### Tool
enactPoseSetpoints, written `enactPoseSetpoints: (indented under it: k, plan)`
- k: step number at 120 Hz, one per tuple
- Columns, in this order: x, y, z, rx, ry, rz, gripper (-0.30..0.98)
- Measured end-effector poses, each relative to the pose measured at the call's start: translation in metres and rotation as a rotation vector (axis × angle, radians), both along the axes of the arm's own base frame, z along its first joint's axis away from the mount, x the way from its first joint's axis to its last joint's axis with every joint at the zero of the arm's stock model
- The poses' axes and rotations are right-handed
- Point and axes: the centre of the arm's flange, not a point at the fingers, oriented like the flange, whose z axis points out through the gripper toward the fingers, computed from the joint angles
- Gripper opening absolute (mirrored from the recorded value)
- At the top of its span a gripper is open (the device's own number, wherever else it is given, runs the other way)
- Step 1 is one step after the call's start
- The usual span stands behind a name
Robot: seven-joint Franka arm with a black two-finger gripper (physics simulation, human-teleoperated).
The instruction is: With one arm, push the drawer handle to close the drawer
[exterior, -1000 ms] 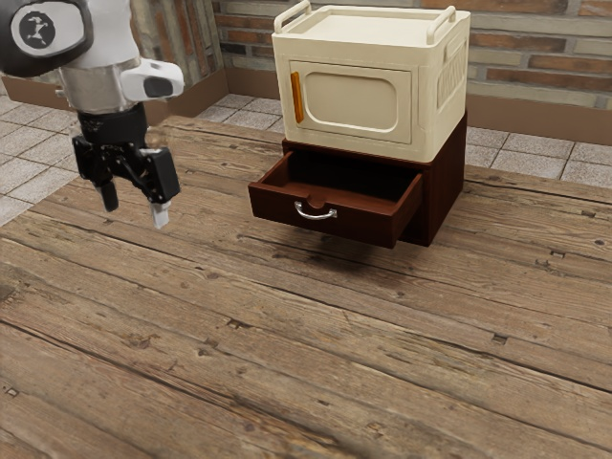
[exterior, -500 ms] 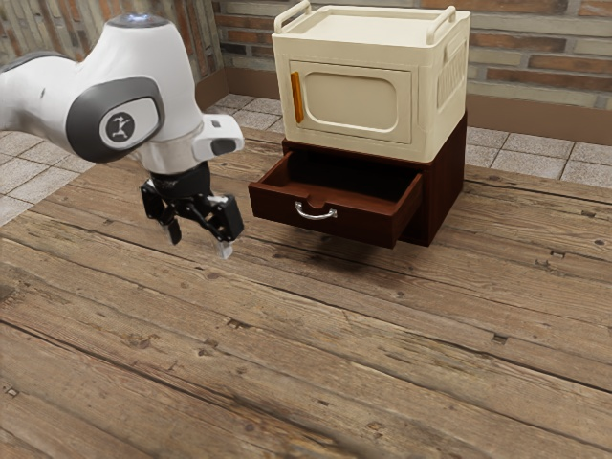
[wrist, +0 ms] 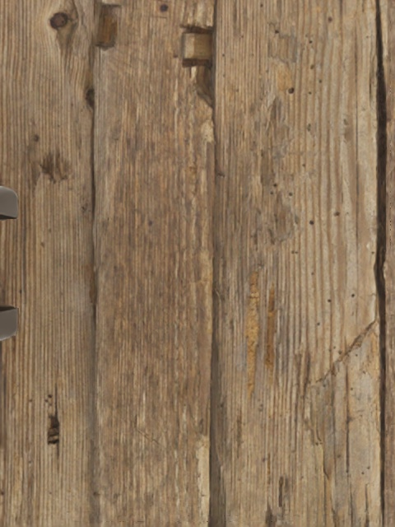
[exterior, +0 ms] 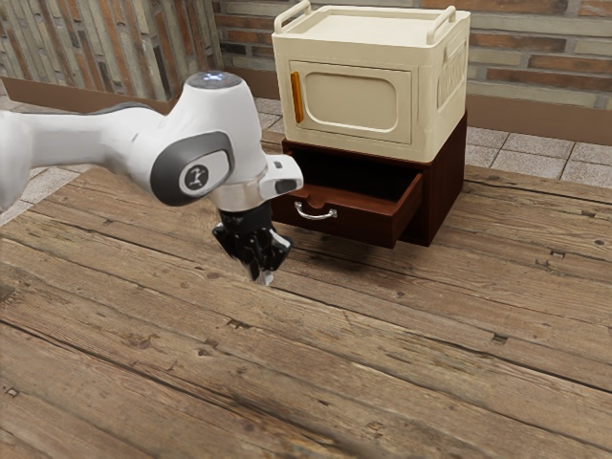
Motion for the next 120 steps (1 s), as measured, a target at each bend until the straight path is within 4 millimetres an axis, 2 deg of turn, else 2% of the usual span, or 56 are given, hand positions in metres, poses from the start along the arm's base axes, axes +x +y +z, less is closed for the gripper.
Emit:
enactPoseSetpoints:
  k: [16,27,48,81,101,120]
  plan:
    - [0.024,-0.025,-0.008,-0.016,-0.011,-0.029,-0.01]
    - [0.041,-0.035,-0.001,-0.021,-0.042,-0.039,-0.05]
    - [0.073,-0.010,0.003,-0.024,-0.071,0.017,-0.08]
    - [0.102,-0.012,-0.007,-0.025,-0.077,0.025,-0.10]
    - [0.114,-0.007,-0.020,-0.019,-0.066,0.035,-0.10]
    - [0.129,0.000,-0.023,-0.015,-0.077,0.046,-0.10]
